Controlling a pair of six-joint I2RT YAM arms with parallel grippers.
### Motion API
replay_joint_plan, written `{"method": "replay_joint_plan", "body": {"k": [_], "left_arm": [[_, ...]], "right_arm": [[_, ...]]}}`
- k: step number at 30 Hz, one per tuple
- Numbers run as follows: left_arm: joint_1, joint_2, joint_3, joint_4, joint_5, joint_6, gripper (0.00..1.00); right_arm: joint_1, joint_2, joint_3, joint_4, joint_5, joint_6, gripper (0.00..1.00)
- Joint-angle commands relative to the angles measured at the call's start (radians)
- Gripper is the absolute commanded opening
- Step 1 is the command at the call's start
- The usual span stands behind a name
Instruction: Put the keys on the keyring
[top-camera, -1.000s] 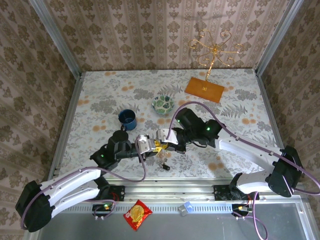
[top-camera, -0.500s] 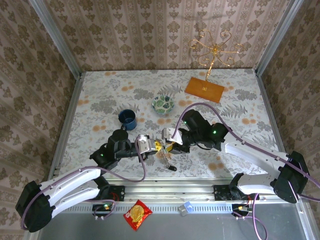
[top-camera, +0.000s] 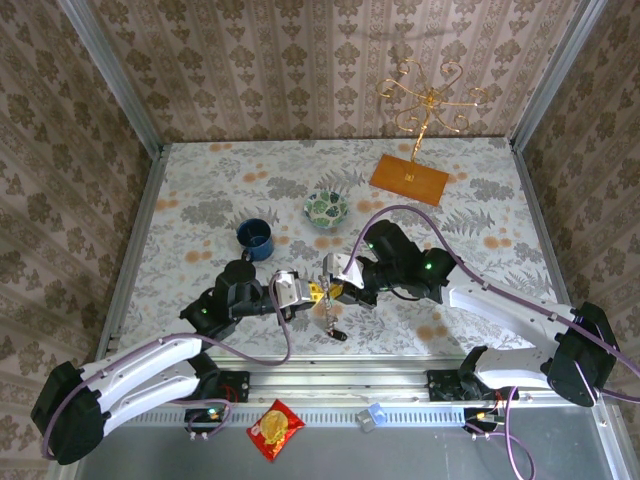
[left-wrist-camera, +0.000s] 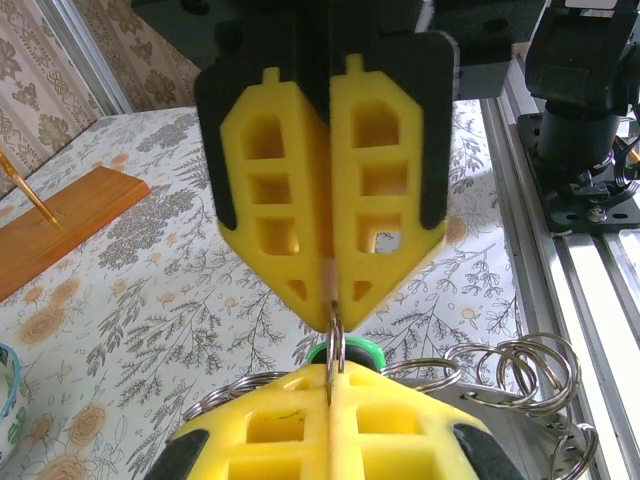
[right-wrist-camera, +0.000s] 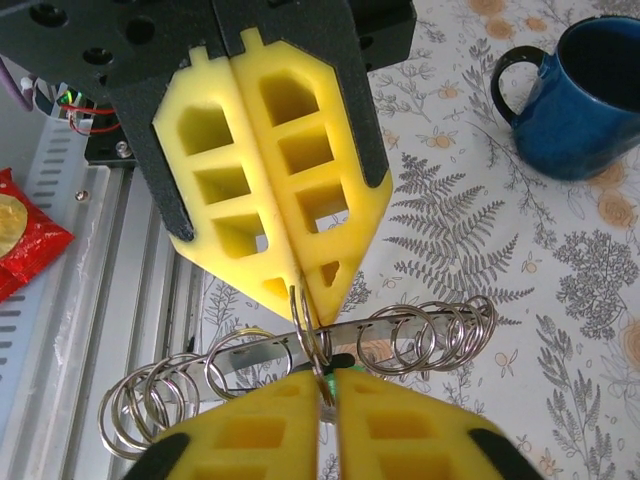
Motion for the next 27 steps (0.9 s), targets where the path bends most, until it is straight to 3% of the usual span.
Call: {"method": "replay_joint_plan", "body": {"k": [1,7,13,15,18,27], "left_arm": [[0.008,-0.015,-0.006,0.055,0.026,-0.013,0.00],[0.008,-0.016,-0.013,0.125,0.063,-0.027,0.00],[0.007,-0.008,-0.046,0.194,0.057,-0.033,0.00],[0.005,-0.002,-0.059,0.211,0.053,-0.043,0.00],[0.000,0.000,-0.076,0.228,0.046,-0.051,0.00],[-0.021,0.013,-0.131,0.349,0.011,-0.111,0.00]], "right_arm": [[-0.007,-0.020,0.001,-0.018,-0.027,0.003,0.04],[-0.017,0.040,0.010,-0.040,0.027,-0.006,0.00],[-0.017,0.063,0.011,0.011,-0.046,0.015,0.00],[-0.021,0.033,-0.013,0.052,-0.056,0.029,0.06],[-0.026,-0.035,-0.085,0.138,-0.052,0.041,0.28],[-0.028,-0.053,-0.164,0.263,-0.045,0.087,0.32]]}}
